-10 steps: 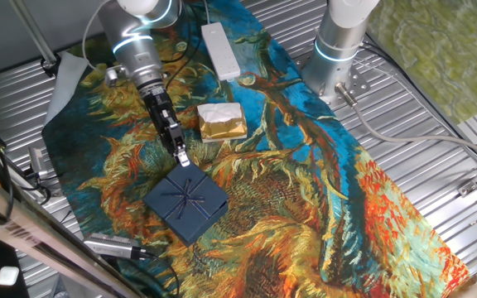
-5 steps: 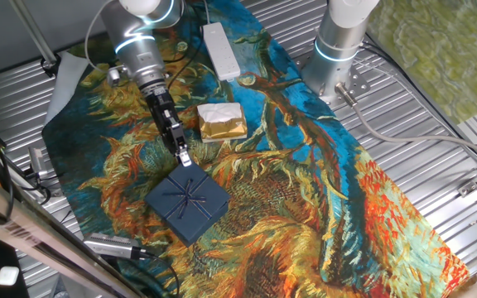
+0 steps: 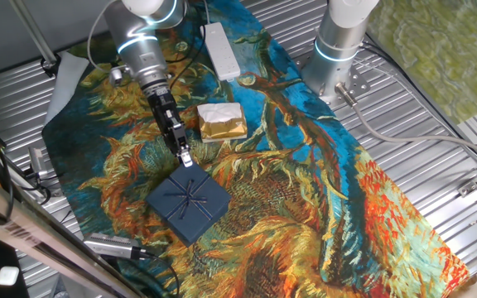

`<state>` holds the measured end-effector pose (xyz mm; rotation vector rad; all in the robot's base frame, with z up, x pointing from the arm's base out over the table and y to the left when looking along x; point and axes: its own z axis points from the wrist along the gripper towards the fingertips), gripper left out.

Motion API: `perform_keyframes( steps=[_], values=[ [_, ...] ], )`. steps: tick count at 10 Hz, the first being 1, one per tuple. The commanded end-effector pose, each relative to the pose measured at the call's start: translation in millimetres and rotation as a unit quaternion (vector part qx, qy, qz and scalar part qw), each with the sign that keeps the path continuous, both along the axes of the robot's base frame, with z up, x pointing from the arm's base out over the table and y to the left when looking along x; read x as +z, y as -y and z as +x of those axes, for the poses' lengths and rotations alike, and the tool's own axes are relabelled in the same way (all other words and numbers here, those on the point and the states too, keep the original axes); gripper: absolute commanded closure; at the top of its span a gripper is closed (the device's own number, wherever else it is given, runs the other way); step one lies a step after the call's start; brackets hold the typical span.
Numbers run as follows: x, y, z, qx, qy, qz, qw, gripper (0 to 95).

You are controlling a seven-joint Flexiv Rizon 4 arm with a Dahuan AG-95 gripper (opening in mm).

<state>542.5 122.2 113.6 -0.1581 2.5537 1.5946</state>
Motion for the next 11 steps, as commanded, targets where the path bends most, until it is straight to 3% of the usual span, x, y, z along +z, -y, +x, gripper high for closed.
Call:
perform_keyframes(
  steps=[1,11],
  values=[
    [-0.6,0.0,1.9,0.002,0.0,-0.002,1.0,95.0],
    [-2.7,5.9,8.4,0.007,0.008,0.007,0.9999,95.0]
  ],
)
